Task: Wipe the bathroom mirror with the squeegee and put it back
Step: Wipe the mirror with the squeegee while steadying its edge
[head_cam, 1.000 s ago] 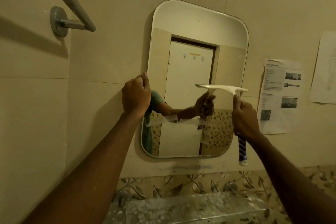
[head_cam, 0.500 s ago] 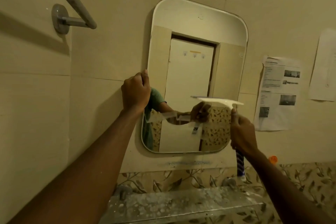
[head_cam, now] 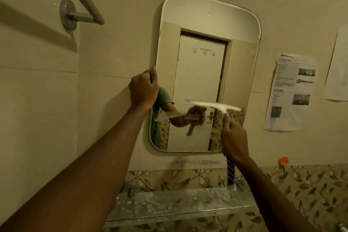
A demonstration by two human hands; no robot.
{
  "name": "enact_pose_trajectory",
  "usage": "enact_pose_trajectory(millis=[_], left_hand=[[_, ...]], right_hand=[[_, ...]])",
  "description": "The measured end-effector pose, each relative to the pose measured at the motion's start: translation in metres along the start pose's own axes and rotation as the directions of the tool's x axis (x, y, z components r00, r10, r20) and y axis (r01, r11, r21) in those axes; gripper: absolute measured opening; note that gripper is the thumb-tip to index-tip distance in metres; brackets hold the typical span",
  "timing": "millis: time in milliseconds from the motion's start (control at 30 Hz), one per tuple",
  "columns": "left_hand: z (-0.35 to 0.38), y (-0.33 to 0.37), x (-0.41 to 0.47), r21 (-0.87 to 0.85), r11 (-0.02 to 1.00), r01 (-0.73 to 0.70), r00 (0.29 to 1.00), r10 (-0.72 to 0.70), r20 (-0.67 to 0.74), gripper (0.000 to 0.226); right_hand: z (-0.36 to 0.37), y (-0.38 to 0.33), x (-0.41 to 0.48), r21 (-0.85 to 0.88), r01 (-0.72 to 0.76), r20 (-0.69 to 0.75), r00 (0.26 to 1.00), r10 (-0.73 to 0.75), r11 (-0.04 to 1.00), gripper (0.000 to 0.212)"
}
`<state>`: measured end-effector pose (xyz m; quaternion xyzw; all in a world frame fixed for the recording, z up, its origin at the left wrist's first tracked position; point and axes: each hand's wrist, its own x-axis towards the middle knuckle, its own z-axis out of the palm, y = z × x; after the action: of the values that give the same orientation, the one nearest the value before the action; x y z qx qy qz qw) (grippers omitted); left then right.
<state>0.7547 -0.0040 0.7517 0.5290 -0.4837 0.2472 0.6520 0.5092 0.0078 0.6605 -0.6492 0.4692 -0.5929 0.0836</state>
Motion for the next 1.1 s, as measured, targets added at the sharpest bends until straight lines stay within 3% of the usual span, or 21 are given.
enact_pose_trajectory(millis=[133, 367, 600, 867, 933, 1100], left_hand=[[0.000, -0.001, 0.001, -0.009, 1.000, 0.008, 1.000, -0.008, 0.025, 0.045], [-0.002, -0.001, 0.002, -0.033, 0.999, 0.012, 0.999, -0.011, 0.047, 0.046], [-0.011, 0.000, 0.006, -0.038, 0.998, 0.054, 0.989, -0.048, 0.140, 0.046], [-0.018, 0.001, 0.009, -0.067, 0.995, 0.069, 0.979, -0.054, 0.199, 0.044], [-0.021, 0.005, 0.008, -0.081, 0.993, 0.085, 0.978, -0.068, 0.199, 0.047], [-0.026, 0.006, 0.013, -0.211, 0.934, 0.288, 0.925, -0.214, 0.314, 0.065]], right_hand=[[0.029, -0.030, 0.009, -0.042, 0.077, -0.038, 0.996, -0.079, 0.996, 0.048], [0.066, 0.014, -0.096, -0.058, -0.126, 0.070, 0.989, 0.130, 0.990, 0.043], [0.045, -0.055, -0.023, 0.031, 0.045, 0.016, 0.999, -0.046, 0.998, 0.044], [0.085, -0.009, -0.108, -0.102, -0.073, 0.114, 0.990, 0.085, 0.992, 0.048], [0.080, -0.013, -0.108, -0.106, -0.050, 0.112, 0.992, 0.062, 0.993, 0.045], [0.065, -0.066, -0.058, -0.049, 0.038, 0.020, 0.999, -0.037, 0.998, 0.041]])
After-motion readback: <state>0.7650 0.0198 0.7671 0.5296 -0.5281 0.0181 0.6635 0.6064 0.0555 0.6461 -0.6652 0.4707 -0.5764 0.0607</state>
